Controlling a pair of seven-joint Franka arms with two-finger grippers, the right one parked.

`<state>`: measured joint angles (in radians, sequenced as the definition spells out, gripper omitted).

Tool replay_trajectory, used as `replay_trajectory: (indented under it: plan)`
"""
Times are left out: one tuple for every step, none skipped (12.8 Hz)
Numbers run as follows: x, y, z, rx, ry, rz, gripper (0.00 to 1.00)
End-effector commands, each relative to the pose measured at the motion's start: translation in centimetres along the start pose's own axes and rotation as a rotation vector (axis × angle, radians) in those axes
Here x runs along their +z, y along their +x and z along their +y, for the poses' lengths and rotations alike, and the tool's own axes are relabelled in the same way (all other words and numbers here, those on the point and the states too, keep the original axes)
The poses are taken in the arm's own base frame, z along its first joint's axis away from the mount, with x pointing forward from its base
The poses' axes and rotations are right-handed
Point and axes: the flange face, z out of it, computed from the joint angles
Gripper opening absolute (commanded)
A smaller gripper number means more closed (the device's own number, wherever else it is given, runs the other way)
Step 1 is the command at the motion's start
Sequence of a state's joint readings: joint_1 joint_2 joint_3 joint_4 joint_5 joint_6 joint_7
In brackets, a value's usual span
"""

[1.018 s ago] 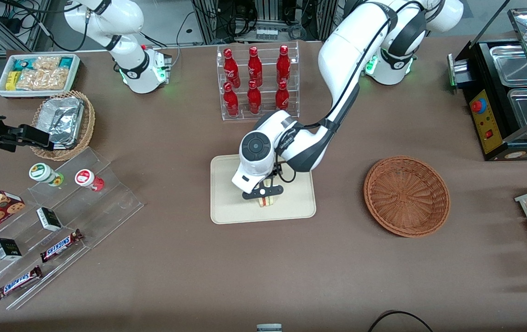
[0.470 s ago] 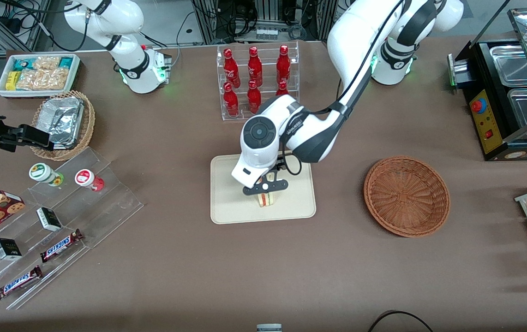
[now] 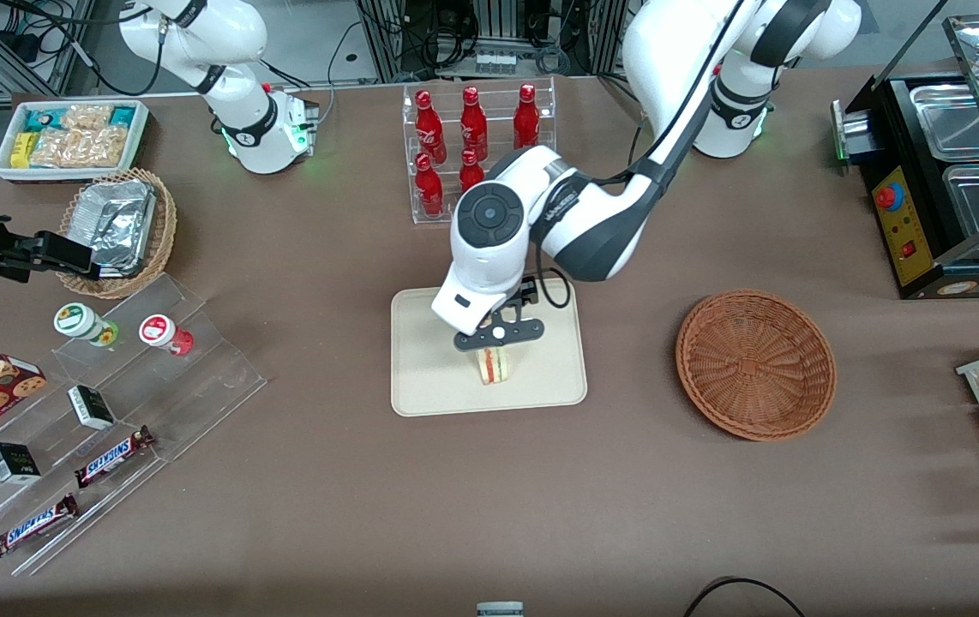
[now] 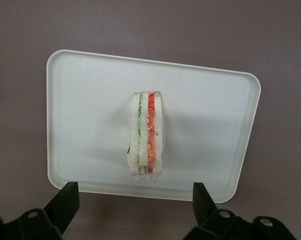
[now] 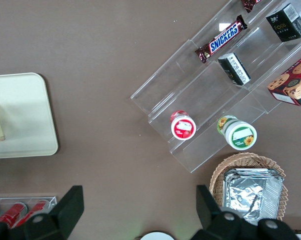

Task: Place sandwich from basket to tray
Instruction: 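Open the left gripper and raise it off the sandwich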

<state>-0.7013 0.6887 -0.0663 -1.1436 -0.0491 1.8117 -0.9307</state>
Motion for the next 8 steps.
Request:
replay_trajectory:
  plan:
    - [-3.3,2.2,-3.3,-0.042,-0.002,0.006,1.0]
    - [-3.7,3.1,-4.9,-0.048,0.006,0.0,1.0]
    - [-3.6,3.0,-5.6,0.002,0.019,-0.006,1.0]
    - [-3.8,3.6,-7.0,0.037,0.025,-0.011,1.0]
    - [-4.3,4.7,-9.2,0.067,0.029,-0.016,1.0]
    - [-5.2,5.4,-11.3,0.109,0.028,-0.017,1.0]
    - [-5.8,6.2,-13.5,0.132,0.026,-0.023,1.0]
    - [-6.5,6.7,-15.4,0.148,0.025,-0.024,1.0]
